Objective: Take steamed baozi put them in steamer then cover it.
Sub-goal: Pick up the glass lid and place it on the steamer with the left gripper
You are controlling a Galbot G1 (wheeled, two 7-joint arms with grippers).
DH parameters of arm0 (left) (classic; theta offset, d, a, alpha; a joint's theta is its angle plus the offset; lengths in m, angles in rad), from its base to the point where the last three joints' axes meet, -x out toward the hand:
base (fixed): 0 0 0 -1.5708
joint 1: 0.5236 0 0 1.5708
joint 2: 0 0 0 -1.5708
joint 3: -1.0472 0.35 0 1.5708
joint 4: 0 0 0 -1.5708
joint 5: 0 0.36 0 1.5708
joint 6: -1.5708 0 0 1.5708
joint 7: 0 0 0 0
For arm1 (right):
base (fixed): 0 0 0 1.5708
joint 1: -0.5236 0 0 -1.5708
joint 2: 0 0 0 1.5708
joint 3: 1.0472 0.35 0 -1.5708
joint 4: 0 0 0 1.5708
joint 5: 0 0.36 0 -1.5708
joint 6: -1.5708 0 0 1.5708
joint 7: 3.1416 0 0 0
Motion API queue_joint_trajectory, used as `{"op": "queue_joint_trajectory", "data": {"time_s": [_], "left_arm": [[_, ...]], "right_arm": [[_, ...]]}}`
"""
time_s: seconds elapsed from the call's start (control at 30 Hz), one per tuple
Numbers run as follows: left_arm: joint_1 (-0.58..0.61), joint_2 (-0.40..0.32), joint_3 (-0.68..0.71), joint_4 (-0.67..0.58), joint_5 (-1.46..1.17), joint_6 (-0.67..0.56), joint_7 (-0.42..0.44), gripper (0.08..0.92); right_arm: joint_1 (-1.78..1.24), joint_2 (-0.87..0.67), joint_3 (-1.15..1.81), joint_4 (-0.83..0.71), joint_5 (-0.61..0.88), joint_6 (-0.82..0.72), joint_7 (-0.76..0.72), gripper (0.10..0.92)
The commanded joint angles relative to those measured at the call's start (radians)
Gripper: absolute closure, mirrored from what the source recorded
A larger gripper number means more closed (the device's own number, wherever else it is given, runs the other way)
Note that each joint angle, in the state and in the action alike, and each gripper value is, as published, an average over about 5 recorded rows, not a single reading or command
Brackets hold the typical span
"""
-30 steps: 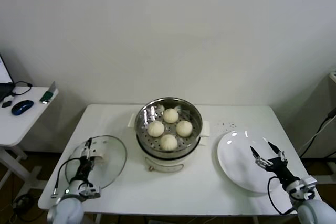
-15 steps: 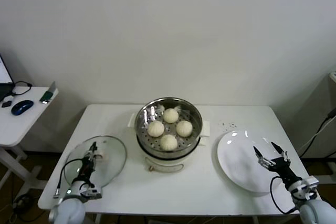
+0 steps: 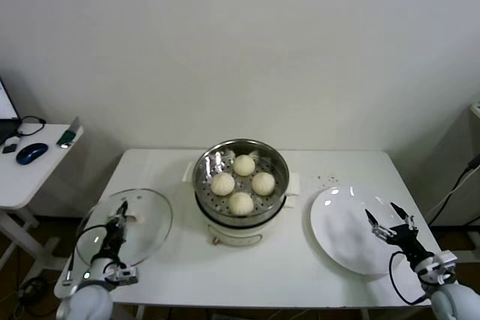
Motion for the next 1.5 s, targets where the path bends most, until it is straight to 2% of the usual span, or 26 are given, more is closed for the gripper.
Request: {"op": "queue_joint_trajectory", "data": {"time_s": [0.03,0.2,0.33,0.47,0.6,0.77,0.9,1.07,1.27,1.5], "left_arm": [[0.118,0.068,0.005,-0.360,-0.024,0.316,-0.003,0.849],[0.130,0.158,0.041,-0.466,-0.067,0.418,0.018,0.849],[0.077,0.222,0.111,-0.509,-0.078,0.478,0.050,0.849],[-0.050,0.284,0.257,-0.514,-0.073,0.535,0.112,0.849],[-0.266,0.301,0.474,-0.480,-0.058,0.616,0.206,0.849],[-0.494,0.209,0.665,-0.403,-0.006,0.668,0.326,0.849],[-0.577,0.106,0.760,-0.338,0.060,0.668,0.381,0.849],[-0.591,0.003,0.822,-0.275,0.123,0.668,0.409,0.849],[-0.581,-0.137,0.820,-0.184,0.167,0.668,0.419,0.849],[-0.577,-0.210,0.810,-0.128,0.187,0.668,0.417,0.849]], "right_arm": [[0.023,0.000,-0.014,-0.018,-0.029,0.003,0.000,0.203],[0.043,-0.008,-0.039,-0.029,-0.047,0.006,-0.001,0.203],[0.075,-0.024,-0.062,-0.045,-0.055,0.006,0.000,0.203],[0.107,-0.028,-0.083,-0.060,-0.064,0.004,0.004,0.203],[0.156,-0.022,-0.117,-0.081,-0.081,-0.002,0.016,0.203],[0.185,-0.021,-0.137,-0.094,-0.087,-0.008,0.024,0.203],[0.187,-0.021,-0.130,-0.098,-0.086,-0.007,0.024,0.203],[0.178,-0.016,-0.113,-0.098,-0.088,-0.004,0.024,0.203],[0.165,-0.007,-0.095,-0.104,-0.095,0.000,0.026,0.203],[0.158,-0.007,-0.085,-0.106,-0.099,0.003,0.024,0.203]]}}
